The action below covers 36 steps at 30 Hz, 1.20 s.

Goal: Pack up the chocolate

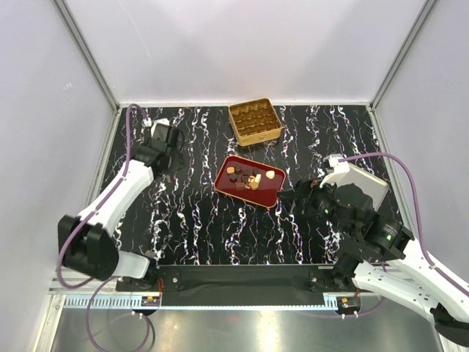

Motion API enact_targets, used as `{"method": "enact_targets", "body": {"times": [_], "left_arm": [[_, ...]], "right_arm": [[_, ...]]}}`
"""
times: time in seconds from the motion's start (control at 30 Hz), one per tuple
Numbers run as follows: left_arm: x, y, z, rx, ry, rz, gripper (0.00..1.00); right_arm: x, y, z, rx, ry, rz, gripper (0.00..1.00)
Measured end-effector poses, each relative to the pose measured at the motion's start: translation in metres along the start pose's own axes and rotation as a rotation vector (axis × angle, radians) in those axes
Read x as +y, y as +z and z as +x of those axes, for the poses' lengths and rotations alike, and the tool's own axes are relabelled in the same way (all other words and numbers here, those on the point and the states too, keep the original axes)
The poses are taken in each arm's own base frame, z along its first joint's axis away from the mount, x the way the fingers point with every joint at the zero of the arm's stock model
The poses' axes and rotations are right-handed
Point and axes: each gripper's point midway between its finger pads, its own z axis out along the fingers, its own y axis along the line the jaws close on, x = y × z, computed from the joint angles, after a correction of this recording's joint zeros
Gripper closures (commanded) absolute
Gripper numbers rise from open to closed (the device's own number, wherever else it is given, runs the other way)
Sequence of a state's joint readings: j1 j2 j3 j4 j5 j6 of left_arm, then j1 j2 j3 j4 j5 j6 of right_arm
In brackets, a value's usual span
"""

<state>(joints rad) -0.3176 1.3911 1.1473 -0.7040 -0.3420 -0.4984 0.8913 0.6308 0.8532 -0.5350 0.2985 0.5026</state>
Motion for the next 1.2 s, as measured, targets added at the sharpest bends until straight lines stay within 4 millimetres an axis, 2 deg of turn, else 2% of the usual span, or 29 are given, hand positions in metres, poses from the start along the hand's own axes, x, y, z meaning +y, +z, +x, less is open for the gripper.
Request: {"method": "enact_targets", "body": {"times": [0.07, 0.17, 0.4, 0.77, 0.87, 1.03, 1.2], "left_arm": [[-0.006, -0.019, -0.007, -0.024, 0.021, 0.051, 0.48], [-0.013, -0.043, -0.006, -0.021, 0.058, 0.13, 0.49], [-0.026, -0.069, 0.017, 0.052, 0.162, 0.227, 0.51], [-0.094, -0.113, 0.056, 0.057, 0.406, 0.471, 0.55], [-0.107, -0.115, 0.06, 0.043, 0.446, 0.505, 0.56], [-0.129, -0.106, 0.068, 0.048, 0.501, 0.542, 0.56], [-0.147, -0.1, 0.087, 0.082, 0.559, 0.561, 0.57]], "right_arm": [[0.0, -0.001, -0.001, 0.004, 0.001, 0.003, 0.0], [0.001, 0.0, -0.002, 0.008, 0.003, 0.009, 0.0], [-0.005, 0.004, 0.003, 0.027, 0.004, 0.051, 0.0], [-0.019, 0.009, -0.001, 0.016, 0.002, 0.145, 0.0], [-0.021, 0.01, 0.0, 0.017, 0.005, 0.163, 0.0], [-0.023, 0.012, 0.001, 0.019, 0.006, 0.174, 0.0], [-0.025, 0.012, -0.001, 0.012, 0.002, 0.19, 0.0]]}}
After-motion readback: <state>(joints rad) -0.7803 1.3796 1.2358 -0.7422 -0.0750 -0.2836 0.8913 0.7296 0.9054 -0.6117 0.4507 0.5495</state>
